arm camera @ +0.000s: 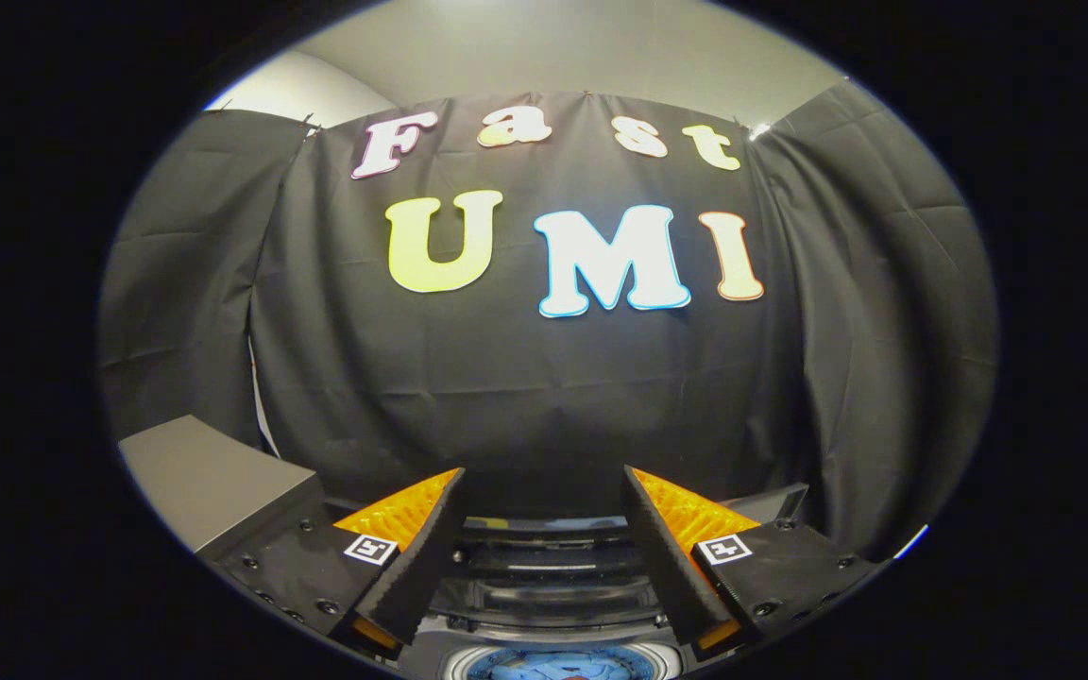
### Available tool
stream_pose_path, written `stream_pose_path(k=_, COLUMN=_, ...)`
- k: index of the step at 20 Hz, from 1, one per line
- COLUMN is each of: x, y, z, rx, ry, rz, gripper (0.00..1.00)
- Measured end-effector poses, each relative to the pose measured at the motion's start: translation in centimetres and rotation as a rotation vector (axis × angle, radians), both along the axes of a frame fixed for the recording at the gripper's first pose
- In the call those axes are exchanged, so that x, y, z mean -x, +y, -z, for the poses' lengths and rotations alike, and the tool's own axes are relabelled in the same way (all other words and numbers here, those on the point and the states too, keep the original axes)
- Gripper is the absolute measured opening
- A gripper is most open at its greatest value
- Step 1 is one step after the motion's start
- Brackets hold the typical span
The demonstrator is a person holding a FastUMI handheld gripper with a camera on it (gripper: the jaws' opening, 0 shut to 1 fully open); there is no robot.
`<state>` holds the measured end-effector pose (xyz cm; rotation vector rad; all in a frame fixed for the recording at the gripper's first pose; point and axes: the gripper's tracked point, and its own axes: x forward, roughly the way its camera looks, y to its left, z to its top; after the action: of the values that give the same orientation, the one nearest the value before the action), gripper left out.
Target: Put the clothes into the washing machine and then close the washing machine lid.
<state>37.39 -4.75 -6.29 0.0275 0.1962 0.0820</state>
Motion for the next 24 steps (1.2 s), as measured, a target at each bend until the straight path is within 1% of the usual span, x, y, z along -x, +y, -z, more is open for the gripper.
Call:
stream_pose_path(k=4, x=-2.0, y=-0.3, z=2.0, rx=0.02, ry=0.019, rz=0.009, gripper=1.0)
stream_pose_path(k=6, x=-2.2, y=-0.4, z=3.2, rx=0.015, ry=0.036, rz=0.007, gripper=1.0)
stream_pose_path(k=7, x=-2.0, y=-0.5, z=2.7, rx=-0.007, ry=0.005, rz=0.02, gripper=0.99)
stream_pose_path(k=9, x=-2.2, y=-0.5, z=2.7, rx=-0.006, ry=-0.015, rz=0.023, gripper=0.99)
stream_pose_path(k=13, x=-1.6, y=-0.4, z=2.8, rx=-0.014, ry=-0.018, rz=0.016, gripper=1.0)
stream_pose_path(k=24, x=-1.2, y=-0.1, z=2.6, rx=-0.013, ry=-0.093, rz=0.01, gripper=0.99)
